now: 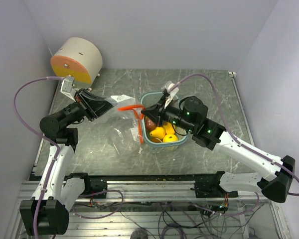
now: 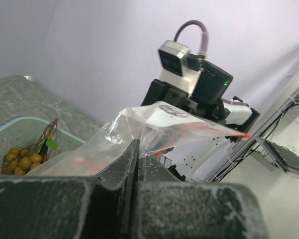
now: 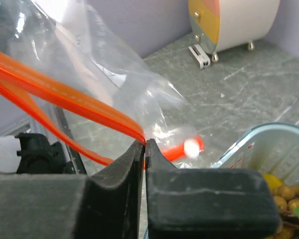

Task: Place the food in the zip-top bag and seal the zipper
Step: Open the zipper of the food storage bag.

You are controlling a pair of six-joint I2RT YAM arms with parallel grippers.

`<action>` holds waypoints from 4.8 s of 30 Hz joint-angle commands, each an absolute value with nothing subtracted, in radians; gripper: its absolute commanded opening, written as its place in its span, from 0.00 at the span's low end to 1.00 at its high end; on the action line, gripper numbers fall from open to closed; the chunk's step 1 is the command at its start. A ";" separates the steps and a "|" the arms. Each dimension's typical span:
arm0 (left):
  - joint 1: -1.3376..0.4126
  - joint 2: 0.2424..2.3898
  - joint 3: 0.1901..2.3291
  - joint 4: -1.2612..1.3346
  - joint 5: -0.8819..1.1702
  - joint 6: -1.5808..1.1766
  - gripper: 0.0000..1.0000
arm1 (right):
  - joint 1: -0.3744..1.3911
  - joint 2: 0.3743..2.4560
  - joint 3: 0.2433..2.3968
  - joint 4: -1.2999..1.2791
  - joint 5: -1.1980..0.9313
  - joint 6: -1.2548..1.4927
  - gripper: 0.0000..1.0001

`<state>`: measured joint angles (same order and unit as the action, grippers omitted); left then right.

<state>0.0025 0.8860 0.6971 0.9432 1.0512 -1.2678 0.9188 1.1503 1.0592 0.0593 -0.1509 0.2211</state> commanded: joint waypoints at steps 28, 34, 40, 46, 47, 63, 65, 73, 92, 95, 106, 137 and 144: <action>-0.006 0.607 1.138 -0.306 0.820 -0.481 1.00 | 0.914 1.271 1.386 -0.350 0.686 0.541 0.00; -0.006 0.589 1.081 -0.224 0.858 -0.564 0.90 | 0.889 1.239 1.348 -0.291 0.590 0.542 0.00; -0.006 0.570 0.889 0.087 0.881 -0.820 0.67 | 0.891 1.282 1.384 -0.229 0.365 0.575 0.00; -0.006 0.594 0.870 0.139 0.833 -0.871 0.79 | 0.895 1.349 1.385 -0.174 0.275 0.622 0.00; -0.006 0.599 0.880 0.125 0.816 -0.858 0.81 | 0.895 1.358 1.386 -0.168 0.271 0.625 0.00; -0.191 0.825 0.939 0.041 0.505 -0.703 0.76 | 0.912 1.444 1.458 -0.143 0.211 0.605 0.00; -0.267 0.855 0.964 0.018 0.408 -0.659 0.78 | 0.913 1.452 1.467 -0.146 0.205 0.603 0.00; -0.443 0.958 0.966 0.068 0.154 -0.593 0.84 | 0.918 1.445 1.462 -0.152 0.184 0.596 0.00; -0.532 1.122 1.017 0.243 -0.092 -0.523 0.77 | 0.918 1.381 1.405 -0.158 0.107 0.548 0.00; -0.539 1.163 1.023 0.281 -0.051 -0.541 0.74 | 0.917 1.381 1.409 -0.167 0.099 0.534 0.00; -0.555 1.112 1.079 0.088 -0.151 -0.428 0.12 | 0.918 1.330 1.408 -0.227 0.184 0.523 0.00; -0.598 1.033 1.086 -0.716 -0.417 -0.449 0.07 | 0.895 1.561 1.278 -0.258 0.214 0.584 0.20; -0.631 1.058 1.047 -0.649 -0.410 -0.453 0.07 | 0.896 1.531 1.292 -0.123 0.051 0.531 0.49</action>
<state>-0.6121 1.0473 1.0611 -0.7242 -0.4168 -0.4446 0.8978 1.5726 1.2732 -0.2264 0.1493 0.5819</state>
